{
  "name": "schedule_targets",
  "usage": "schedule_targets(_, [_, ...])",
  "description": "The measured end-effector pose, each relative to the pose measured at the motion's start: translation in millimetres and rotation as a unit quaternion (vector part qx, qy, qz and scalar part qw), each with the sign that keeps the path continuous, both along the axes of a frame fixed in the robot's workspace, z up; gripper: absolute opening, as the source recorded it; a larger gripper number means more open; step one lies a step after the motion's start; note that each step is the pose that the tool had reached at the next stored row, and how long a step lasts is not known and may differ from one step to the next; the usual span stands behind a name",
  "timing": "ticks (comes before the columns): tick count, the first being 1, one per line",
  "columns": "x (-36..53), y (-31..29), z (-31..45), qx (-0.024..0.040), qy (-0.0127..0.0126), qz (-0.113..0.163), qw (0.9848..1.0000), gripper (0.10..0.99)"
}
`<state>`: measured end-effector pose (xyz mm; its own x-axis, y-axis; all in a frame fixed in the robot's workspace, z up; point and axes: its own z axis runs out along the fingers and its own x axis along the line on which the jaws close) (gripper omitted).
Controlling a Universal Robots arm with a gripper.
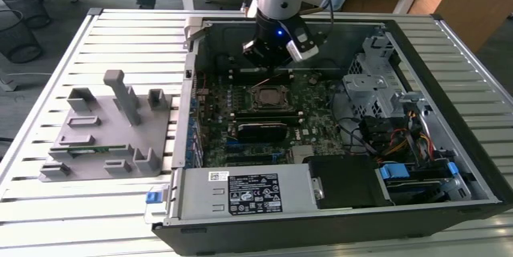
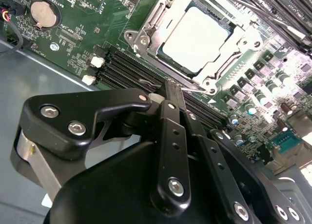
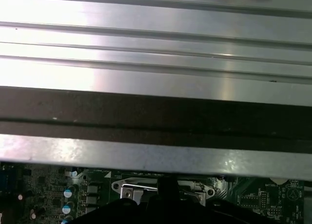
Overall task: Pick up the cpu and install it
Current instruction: 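Install the first cpu locking lever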
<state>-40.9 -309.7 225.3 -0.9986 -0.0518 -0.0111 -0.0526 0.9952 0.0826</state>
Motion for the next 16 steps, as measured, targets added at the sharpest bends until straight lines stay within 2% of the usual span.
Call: schedule_targets(16, [6.0, 2.4, -5.4, -0.0001, 0.0, 0.0, 1.0, 0.106])
